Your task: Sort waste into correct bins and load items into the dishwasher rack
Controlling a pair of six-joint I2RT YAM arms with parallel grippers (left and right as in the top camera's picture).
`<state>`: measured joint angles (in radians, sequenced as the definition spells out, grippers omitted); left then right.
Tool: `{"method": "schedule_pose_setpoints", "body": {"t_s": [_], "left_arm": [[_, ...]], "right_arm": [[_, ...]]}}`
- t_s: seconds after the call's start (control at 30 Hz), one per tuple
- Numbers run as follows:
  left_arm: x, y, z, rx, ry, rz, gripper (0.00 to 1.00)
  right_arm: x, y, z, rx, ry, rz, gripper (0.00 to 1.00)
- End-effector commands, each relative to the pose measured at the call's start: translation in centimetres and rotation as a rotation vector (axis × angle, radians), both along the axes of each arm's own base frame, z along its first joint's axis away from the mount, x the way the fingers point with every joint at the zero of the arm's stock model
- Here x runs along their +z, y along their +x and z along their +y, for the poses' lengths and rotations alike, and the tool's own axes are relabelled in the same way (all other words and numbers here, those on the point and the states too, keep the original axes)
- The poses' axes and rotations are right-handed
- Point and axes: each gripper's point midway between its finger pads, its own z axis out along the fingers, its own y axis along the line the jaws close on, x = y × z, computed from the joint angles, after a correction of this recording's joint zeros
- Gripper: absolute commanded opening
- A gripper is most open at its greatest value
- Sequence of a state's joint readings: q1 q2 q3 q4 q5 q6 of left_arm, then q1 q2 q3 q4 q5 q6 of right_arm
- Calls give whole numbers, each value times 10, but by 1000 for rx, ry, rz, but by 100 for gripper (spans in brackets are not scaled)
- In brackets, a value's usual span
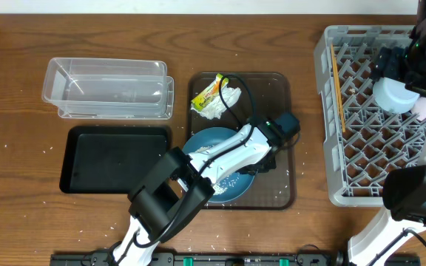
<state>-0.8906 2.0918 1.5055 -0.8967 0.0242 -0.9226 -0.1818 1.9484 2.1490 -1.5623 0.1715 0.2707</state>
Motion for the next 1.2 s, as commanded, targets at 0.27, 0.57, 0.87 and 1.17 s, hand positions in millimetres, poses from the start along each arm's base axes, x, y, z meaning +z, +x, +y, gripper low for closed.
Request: {"method": "schedule_pose_setpoints", "body": {"t_s": [0.27,0.57,0.87,1.17], "left_arm": [[49,4,-1,10,-77,-74,21],[66,2,3,6,-91,-90,14],[60,5,0,6,-91,-94,49],[17,6,-3,-28,-40,-46,55]], "right_arm": [[-1,-1,-2,-19,3,1,99],[-1,-1,0,-14,3,1,99],[-1,-1,0,-14,3,1,99],[-1,-1,-1,-15,3,1,99]]}}
